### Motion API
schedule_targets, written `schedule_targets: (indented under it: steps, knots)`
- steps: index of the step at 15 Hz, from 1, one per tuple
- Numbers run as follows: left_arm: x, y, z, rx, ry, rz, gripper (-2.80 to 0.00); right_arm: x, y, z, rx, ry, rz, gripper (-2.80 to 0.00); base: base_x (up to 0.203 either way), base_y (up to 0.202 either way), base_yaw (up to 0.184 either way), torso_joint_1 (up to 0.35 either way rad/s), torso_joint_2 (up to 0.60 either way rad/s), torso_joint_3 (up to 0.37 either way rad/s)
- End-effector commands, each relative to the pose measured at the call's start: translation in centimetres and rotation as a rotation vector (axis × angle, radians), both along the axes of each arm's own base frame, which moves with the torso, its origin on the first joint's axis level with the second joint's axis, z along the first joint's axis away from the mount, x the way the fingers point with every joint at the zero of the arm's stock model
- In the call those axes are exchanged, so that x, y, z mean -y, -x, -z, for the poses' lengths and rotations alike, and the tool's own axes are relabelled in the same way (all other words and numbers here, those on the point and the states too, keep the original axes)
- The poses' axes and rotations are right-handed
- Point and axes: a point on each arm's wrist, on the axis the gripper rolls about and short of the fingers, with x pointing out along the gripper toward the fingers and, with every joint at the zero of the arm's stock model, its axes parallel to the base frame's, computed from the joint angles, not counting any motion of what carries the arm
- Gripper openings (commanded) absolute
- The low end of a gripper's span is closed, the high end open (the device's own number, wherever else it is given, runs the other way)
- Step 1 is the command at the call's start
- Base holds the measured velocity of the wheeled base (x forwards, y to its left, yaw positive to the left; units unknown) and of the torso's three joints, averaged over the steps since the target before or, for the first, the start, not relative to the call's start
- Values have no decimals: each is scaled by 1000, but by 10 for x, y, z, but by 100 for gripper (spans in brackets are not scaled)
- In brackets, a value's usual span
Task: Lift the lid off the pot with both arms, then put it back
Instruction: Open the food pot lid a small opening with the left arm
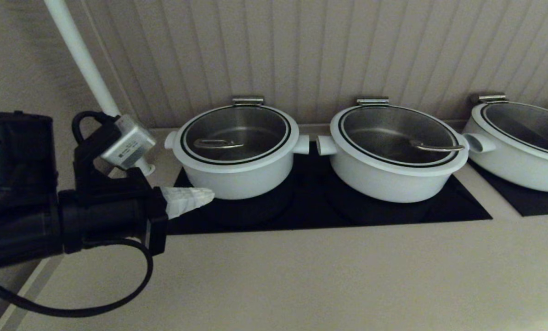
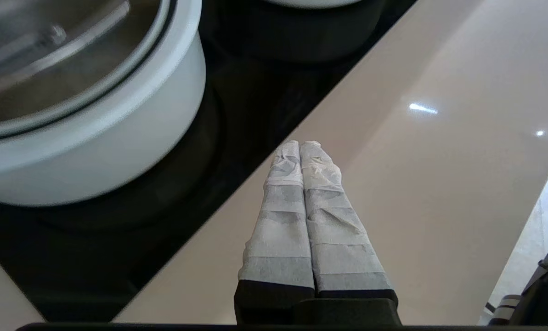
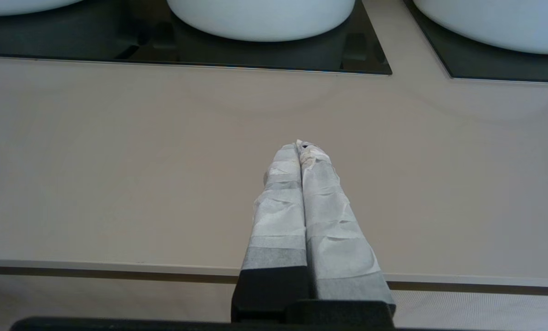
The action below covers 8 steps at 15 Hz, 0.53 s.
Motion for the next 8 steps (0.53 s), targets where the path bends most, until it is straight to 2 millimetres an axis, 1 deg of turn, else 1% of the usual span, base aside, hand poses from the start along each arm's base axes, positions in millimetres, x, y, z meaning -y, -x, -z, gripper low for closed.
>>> schedule_targets:
  steps: [1, 4, 8]
  knots:
    - [7, -4, 6, -29, -6, 14, -280, 0, 0, 0, 0, 1, 0, -280, 0, 0, 0, 0, 0, 0]
    - [11, -9, 6, -37, -5, 1, -280, 0, 0, 0, 1, 1, -1, -280, 0, 0, 0, 0, 0, 0]
    - [16, -21, 4, -36, 11, -32, -280, 0, 0, 0, -1, 1, 0, -280, 0, 0, 0, 0, 0, 0]
